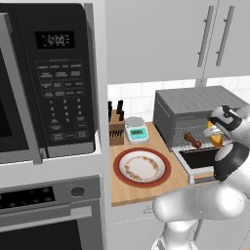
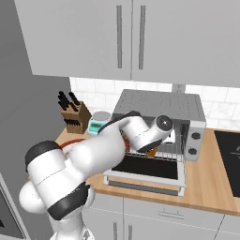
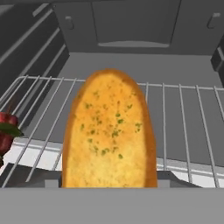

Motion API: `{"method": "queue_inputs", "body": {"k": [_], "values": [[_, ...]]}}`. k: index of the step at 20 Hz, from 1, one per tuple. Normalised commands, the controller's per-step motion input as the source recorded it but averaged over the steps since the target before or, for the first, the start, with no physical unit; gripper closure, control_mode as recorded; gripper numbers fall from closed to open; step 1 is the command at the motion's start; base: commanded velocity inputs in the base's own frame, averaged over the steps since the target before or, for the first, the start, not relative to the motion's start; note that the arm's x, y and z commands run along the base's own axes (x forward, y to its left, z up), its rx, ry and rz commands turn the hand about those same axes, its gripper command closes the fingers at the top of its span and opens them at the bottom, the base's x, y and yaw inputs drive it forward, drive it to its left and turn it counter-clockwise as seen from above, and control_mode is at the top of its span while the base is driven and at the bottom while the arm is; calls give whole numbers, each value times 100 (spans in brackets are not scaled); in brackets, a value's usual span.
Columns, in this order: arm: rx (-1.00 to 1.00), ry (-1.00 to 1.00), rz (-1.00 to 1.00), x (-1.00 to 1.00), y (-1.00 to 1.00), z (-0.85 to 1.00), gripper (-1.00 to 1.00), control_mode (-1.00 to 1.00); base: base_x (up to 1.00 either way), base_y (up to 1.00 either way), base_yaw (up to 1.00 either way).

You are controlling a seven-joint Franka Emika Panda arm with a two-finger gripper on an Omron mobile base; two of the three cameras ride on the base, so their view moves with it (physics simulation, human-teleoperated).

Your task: Pick up the kebab skewer and baguette bread, and place them inside the toaster oven. Close the toaster oven door and start by setting the timer.

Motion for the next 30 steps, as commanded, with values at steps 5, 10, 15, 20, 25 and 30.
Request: {"method": "queue_inputs", "body": {"k": [5, 10, 15, 20, 25, 30], "values": [[0, 0, 0, 18, -1, -13, 100, -100, 0, 0, 0], [0, 0, 0, -21, 0, -21, -100, -100, 0, 0, 0], [0, -2, 0, -10, 5, -2, -100, -100, 0, 0, 0], [0, -2, 0, -5, 17, 22, -100, -100, 0, 0, 0], [0, 0, -2, -55, -8, 53, -100, -100, 0, 0, 0], [0, 25, -25, -100, -4, 12, -100, -100, 0, 0, 0]]}}
